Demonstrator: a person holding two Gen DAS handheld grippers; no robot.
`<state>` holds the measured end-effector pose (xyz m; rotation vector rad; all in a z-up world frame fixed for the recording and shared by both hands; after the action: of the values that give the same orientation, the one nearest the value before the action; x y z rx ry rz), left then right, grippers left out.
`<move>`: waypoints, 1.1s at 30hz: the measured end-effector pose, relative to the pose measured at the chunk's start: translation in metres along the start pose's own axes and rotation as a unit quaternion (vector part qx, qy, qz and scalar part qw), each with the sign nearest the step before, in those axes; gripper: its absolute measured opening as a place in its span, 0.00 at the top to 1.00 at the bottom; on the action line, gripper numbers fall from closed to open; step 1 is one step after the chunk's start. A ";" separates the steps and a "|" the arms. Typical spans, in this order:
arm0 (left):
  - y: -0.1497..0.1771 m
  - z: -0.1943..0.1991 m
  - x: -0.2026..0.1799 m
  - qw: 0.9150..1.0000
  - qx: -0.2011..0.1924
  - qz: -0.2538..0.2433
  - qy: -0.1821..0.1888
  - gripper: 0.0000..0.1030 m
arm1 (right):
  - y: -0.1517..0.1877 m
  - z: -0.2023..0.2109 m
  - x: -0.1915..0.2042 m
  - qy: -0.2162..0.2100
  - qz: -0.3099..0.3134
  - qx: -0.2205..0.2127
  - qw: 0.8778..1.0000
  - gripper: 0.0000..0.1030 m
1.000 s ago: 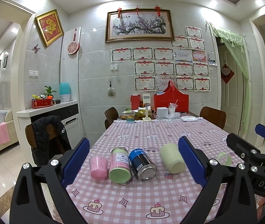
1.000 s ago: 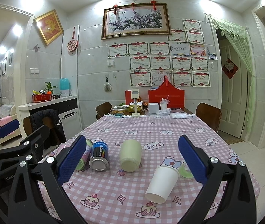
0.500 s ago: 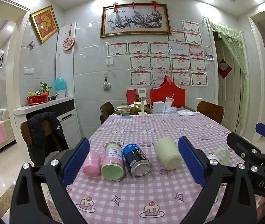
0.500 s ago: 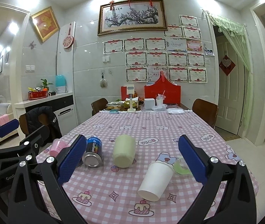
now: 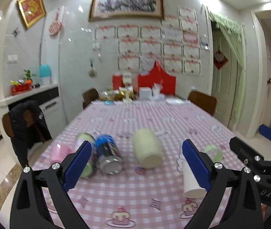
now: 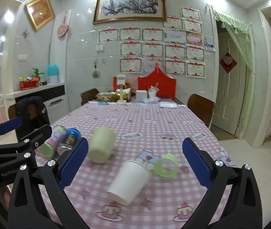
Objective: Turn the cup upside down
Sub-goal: 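Move the right tool toward the white paper cup lying on its side, then close the right gripper around the white paper cup's body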
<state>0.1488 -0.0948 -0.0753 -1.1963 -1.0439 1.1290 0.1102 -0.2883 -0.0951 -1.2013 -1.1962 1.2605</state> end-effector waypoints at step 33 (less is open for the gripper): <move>0.131 -0.093 -0.100 0.976 0.204 0.016 0.078 0.10 | 0.103 -0.032 -0.094 0.055 -0.074 0.132 0.987 0.08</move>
<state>0.2144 -0.2046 -0.2158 -0.9551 -0.6346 1.1849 0.1421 -0.3849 -0.1961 -0.9578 -0.9850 1.1835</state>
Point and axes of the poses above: each gripper's, at about its wrist camera, not at the fingertips, and z roughly against the way its jaws point, x to its left, y to its underside, the point moved 7 cm from there along -z, roughly the way its jaws point, and after that the axes turned 15 degrees about -x, right-handed, at the moved point
